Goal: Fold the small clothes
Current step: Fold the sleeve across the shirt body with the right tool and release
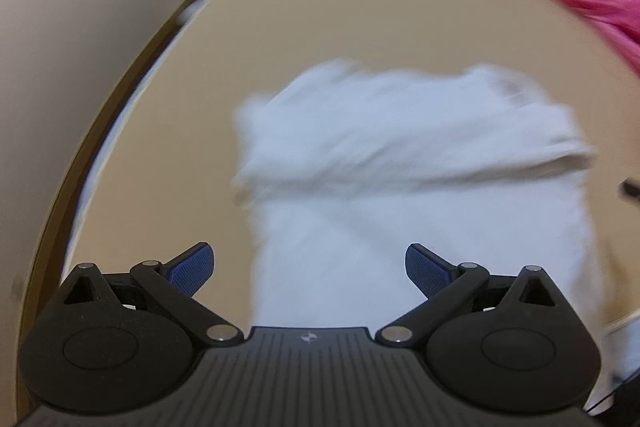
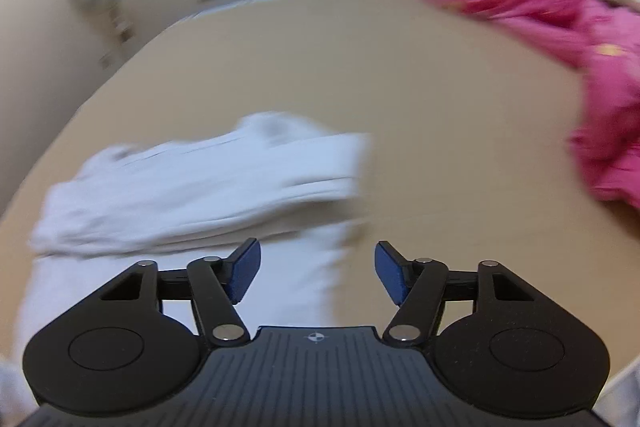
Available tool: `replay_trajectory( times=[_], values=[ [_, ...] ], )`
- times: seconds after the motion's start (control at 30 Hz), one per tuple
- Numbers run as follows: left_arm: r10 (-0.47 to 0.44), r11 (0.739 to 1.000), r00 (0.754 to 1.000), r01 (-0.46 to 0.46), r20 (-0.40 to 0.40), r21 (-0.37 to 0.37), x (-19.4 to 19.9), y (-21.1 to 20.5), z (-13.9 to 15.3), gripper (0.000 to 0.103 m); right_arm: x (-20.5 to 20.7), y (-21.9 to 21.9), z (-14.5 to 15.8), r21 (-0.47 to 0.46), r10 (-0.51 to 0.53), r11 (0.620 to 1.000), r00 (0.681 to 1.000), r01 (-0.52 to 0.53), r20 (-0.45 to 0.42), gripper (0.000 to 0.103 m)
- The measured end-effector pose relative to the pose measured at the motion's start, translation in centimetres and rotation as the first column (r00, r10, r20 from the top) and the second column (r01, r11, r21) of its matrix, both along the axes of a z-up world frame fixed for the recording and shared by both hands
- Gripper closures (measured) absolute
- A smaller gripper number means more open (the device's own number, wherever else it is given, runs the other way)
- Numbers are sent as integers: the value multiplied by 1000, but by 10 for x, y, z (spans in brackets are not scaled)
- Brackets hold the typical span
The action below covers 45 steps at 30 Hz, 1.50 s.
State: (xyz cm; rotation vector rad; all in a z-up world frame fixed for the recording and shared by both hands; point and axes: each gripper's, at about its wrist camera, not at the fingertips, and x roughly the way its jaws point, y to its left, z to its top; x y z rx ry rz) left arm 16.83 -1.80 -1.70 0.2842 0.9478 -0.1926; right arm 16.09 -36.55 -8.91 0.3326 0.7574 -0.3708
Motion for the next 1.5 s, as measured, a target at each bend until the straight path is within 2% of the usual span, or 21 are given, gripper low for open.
replay_trajectory(
  times=[0.13, 0.2, 0.3, 0.43, 0.5, 0.53, 0.57, 0.6, 0.63, 0.67, 0.73, 0.83, 0.87, 0.97, 1.07, 1.1, 1.13, 1.2, 1.27, 1.4, 1.5],
  values=[
    [-186, 983, 983, 186, 10, -7, 41, -105, 21, 1, -12, -26, -28, -9, 26, 1000, 998, -25, 66, 53],
    [-247, 969, 969, 247, -16, -15, 63, -158, 20, 1, -9, -34, -37, -19, 65, 998, 992, -63, 112, 54],
    [-303, 953, 946, 302, -118, -29, 98, -232, -1, 1, 7, -40, -53, -38, 108, 994, 984, -104, 144, 54],
    [-331, 941, 910, 338, -250, -14, 125, -311, -50, 1, 32, -38, -69, -95, 137, 988, 980, -123, 148, 54],
    [-333, 935, 899, 355, -284, 27, 134, -342, -76, 1, 42, -38, -74, -119, 175, 980, 972, -157, 159, 76],
    [-335, 931, 892, 362, -305, 36, 138, -351, -87, 1, 43, -36, -77, -133, 198, 975, 967, -178, 163, 103],
    [-332, 929, 884, 367, -330, 47, 141, -362, -101, 1, 40, -35, -78, -156, 207, 971, 964, -181, 166, 102],
    [-319, 931, 882, 361, -346, 61, 142, -369, -112, 10, 35, -33, -78, -175, 215, 967, 960, -184, 179, 102],
    [-310, 932, 880, 356, -361, 67, 145, -374, -121, 33, 30, -32, -77, -183, 227, 964, 955, -193, 190, 102],
    [-303, 933, 872, 354, -384, 69, 148, -376, -129, 45, 23, -31, -76, -191, 238, 961, 951, -201, 198, 102],
    [-282, 943, 868, 328, -408, 47, 153, -378, -138, 77, 16, -28, -79, -214, 261, 952, 948, -220, 182, 103],
    [-284, 946, 887, 322, -365, 46, 152, -378, -138, 96, 12, -30, -87, -209, 289, 944, 944, -254, 157, 103],
    [-284, 947, 892, 319, -352, 45, 152, -376, -137, 97, 11, -30, -89, -210, 308, 938, 941, -276, 139, 103],
    [-260, 958, 907, 285, -332, 26, 158, -370, -132, 97, 7, -30, -94, -249, 370, 906, 926, -343, 71, 103],
    [-281, 957, 913, 291, -296, -13, 155, -364, -123, 90, 11, -33, -99, -190, 389, 906, 921, -378, 25, 103],
    [-302, 951, 911, 306, -280, -29, 151, -361, -119, 69, 11, -32, -101, -185, 398, 903, 917, -388, 19, 103],
    [-322, 946, 909, 322, -266, -44, 147, -357, -114, 35, 9, -31, -100, -195, 402, 899, 915, -391, 21, 103],
    [-346, 938, 914, 337, -213, -77, 139, -343, -102, 10, 8, -31, -96, -177, 398, 905, 917, -388, 23, 92],
    [-359, 933, 920, 347, -159, -100, 126, -325, -87, 10, 5, -37, -89, -142, 366, 924, 929, -355, 53, 57],
    [-326, 943, 935, 312, -139, -117, 107, -278, -70, 9, -3, -51, -69, -100, 287, 956, 950, -276, 123, 50],
    [-271, 962, 957, 267, -107, -49, 86, -240, -68, 9, -10, -55, -57, -61, 223, 974, 960, -216, 167, 46]
  ],
)
